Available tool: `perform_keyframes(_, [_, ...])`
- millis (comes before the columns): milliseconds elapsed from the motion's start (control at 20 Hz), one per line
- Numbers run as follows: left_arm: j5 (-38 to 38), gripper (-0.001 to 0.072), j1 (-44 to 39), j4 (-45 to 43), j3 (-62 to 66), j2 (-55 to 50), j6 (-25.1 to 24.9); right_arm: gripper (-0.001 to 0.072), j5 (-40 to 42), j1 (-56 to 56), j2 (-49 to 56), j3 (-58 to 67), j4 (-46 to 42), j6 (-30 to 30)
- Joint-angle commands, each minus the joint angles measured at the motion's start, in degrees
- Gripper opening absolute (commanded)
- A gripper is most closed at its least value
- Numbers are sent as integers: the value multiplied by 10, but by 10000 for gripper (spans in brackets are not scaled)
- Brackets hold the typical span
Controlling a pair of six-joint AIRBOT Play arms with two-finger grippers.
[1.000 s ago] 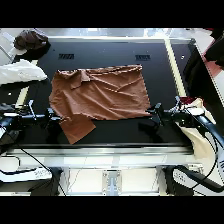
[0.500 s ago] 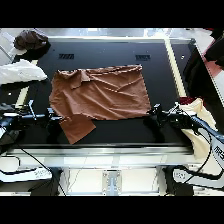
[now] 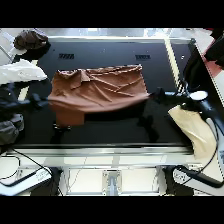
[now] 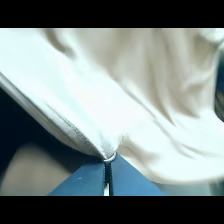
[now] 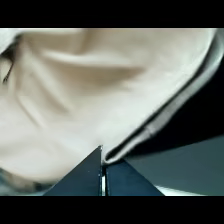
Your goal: Fold the shirts.
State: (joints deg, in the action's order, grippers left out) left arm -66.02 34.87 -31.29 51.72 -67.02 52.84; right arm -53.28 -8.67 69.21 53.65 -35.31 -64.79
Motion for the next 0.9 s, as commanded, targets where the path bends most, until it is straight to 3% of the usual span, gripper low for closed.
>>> perform_keyframes(0, [3,10,63,19,97,151,-8,12,-104,1,-130,112,-213,-45])
perform_keyframes(100, [50,10,115,27,145,248,-8,12,-118,2,-226,159,-265,-71])
perform_keyframes(250, [103,9,192,17,228,349,-7,11,-116,2,-333,240,-270,-81])
perform_keyframes(450, [69,9,206,-30,364,318,25,9,-92,2,-364,376,-304,-81])
perform_keyframes(700, [-57,9,97,33,428,161,51,9,-99,2,-280,433,-331,-81])
perform_keyframes(850, [-84,9,-50,-85,428,47,90,9,-155,2,-162,433,-320,-95])
